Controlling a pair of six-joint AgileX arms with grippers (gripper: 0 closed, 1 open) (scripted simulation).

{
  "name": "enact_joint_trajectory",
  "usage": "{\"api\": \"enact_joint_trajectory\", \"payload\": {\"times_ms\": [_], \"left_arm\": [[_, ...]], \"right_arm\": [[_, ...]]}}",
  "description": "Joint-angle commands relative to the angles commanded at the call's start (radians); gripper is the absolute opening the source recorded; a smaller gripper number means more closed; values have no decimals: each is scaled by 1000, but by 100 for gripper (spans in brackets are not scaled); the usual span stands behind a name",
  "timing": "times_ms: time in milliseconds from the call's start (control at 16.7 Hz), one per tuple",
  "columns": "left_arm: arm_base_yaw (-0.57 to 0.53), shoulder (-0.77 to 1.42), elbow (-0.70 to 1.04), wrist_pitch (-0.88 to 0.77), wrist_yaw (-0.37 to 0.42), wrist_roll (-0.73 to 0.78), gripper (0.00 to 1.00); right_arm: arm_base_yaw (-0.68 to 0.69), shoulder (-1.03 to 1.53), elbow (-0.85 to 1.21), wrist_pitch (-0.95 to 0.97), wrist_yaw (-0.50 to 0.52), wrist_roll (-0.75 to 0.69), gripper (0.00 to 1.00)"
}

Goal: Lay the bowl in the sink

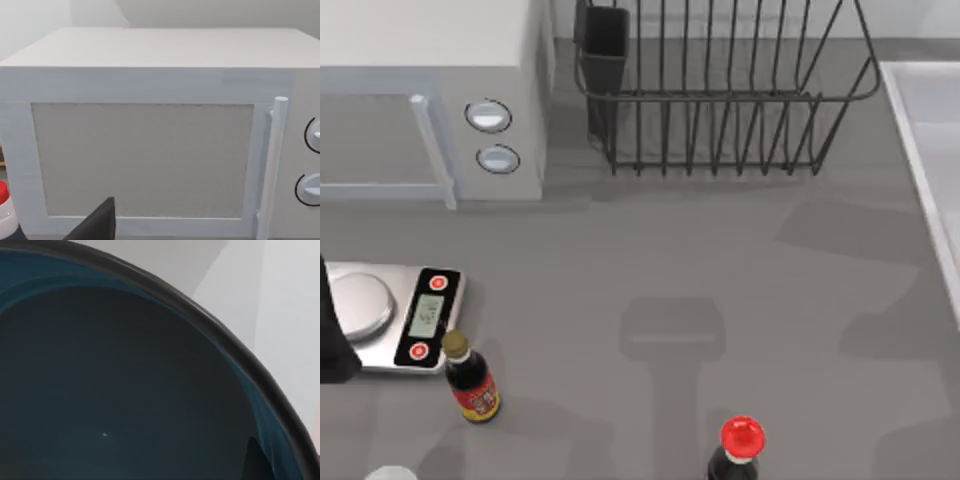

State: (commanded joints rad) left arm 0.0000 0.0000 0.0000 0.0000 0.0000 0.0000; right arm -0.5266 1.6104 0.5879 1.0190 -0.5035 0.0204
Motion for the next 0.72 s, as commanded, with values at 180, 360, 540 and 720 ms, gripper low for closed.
{"api": "enact_joint_trajectory", "payload": {"times_ms": [180, 360, 540, 720], "left_arm": [[0, 0, 0, 0, 0, 0, 100], [0, 0, 0, 0, 0, 0, 100], [0, 0, 0, 0, 0, 0, 100], [0, 0, 0, 0, 0, 0, 100]], "right_arm": [[-2, 171, -22, 194, -3, -2, 0], [-4, 359, -52, 428, -1, -6, 0], [-3, 511, -80, 614, 5, -7, 0], [-2, 596, -97, 705, 10, -6, 0]]}}
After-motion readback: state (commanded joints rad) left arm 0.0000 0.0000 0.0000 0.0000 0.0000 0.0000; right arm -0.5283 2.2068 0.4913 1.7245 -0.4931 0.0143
